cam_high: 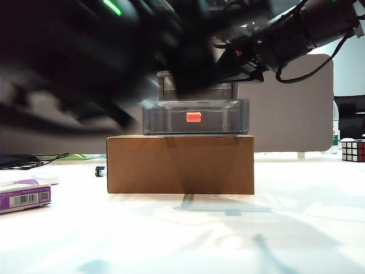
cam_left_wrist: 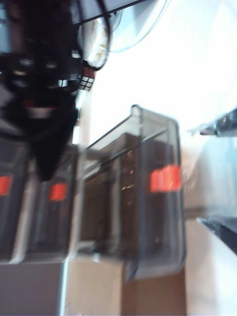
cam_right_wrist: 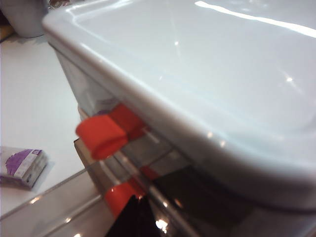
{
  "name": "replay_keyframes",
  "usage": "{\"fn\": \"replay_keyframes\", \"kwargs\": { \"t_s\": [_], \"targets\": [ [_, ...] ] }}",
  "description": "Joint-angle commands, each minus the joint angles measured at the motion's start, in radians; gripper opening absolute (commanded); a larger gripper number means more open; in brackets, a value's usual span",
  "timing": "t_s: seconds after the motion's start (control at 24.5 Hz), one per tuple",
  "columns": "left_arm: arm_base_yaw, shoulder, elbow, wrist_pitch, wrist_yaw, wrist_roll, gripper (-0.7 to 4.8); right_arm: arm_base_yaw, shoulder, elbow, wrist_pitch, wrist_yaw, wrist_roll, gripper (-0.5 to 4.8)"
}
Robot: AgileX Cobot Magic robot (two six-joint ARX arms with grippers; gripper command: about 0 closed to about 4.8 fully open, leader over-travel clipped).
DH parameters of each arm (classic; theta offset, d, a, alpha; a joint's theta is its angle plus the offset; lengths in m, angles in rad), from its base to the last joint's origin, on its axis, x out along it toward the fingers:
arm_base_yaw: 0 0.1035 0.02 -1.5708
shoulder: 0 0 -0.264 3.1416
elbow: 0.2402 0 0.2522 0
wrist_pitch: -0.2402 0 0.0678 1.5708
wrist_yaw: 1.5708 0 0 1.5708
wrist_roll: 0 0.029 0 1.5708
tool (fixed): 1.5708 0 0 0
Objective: Open the third layer of the drawer on the table, pick up a pack of napkins on the table and put it in, and finally close the drawer.
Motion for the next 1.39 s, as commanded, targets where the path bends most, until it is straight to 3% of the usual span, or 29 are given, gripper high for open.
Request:
{"fn": "replay_keyframes", "kwargs": {
  "t_s": [0.04, 0.12, 0.25, 0.33, 0.37, 0.41, 0.53, 0.65, 0.69, 0.9, 1.02, 1.14, 1.31, 1.39],
  "targets": [
    [-0.002, -0.154, -0.072, 0.010, -0.034, 0.104, 1.53, 0.000, -0.003, 0.006, -0.016, -0.012, 0.001, -0.06],
    [0.006, -0.269, -0.117, 0.004, -0.034, 0.142, 1.09, 0.000, -0.003, 0.006, -0.021, -0.020, 0.001, -0.06],
    [0.041, -0.433, -0.166, -0.075, -0.034, 0.201, 1.11, 0.000, -0.003, 0.007, -0.020, -0.037, 0.014, -0.06],
    [0.099, -0.581, -0.184, -0.257, -0.003, 0.197, 1.11, 0.000, -0.003, 0.007, -0.021, -0.050, 0.020, -0.06],
    [0.125, -0.638, -0.183, -0.344, 0.034, 0.188, 1.11, 0.000, -0.003, 0.007, -0.021, -0.050, 0.021, -0.06],
    [0.177, -0.723, -0.180, -0.481, 0.114, 0.140, 1.09, 0.000, -0.003, 0.007, -0.021, -0.054, 0.029, -0.06],
    [0.308, -0.833, -0.168, -0.715, 0.264, 0.024, 1.06, 0.000, -0.003, 0.007, -0.021, -0.057, 0.046, -0.06],
    [0.485, -0.913, -0.154, -0.900, 0.476, -0.080, 1.06, 0.000, -0.004, 0.007, -0.021, -0.070, 0.046, -0.06],
    [0.626, -0.945, -0.140, -0.989, 0.665, -0.130, 1.06, 0.000, -0.004, 0.007, -0.022, -0.073, 0.047, -0.06],
    [0.977, -0.947, -0.090, -1.107, 1.157, -0.139, 1.07, 0.000, -0.004, 0.007, -0.027, -0.075, 0.047, -0.06],
    [1.158, -0.941, -0.071, -1.131, 1.380, -0.137, 1.08, 0.000, -0.004, 0.006, -0.032, -0.076, 0.053, -0.06],
    [1.302, -0.939, -0.071, -1.124, 1.394, -0.113, 1.25, 0.000, -0.004, 0.006, -0.032, -0.076, 0.055, -0.06],
    [1.415, -0.941, -0.072, -1.109, 1.406, -0.194, 1.25, 0.000, -0.004, 0.006, -0.033, -0.080, 0.067, -0.06],
    [1.450, -0.928, -0.072, -1.111, 1.434, -0.064, 1.49, 0.000, -0.004, 0.006, -0.033, -0.082, 0.069, -0.06]
  ]
}}
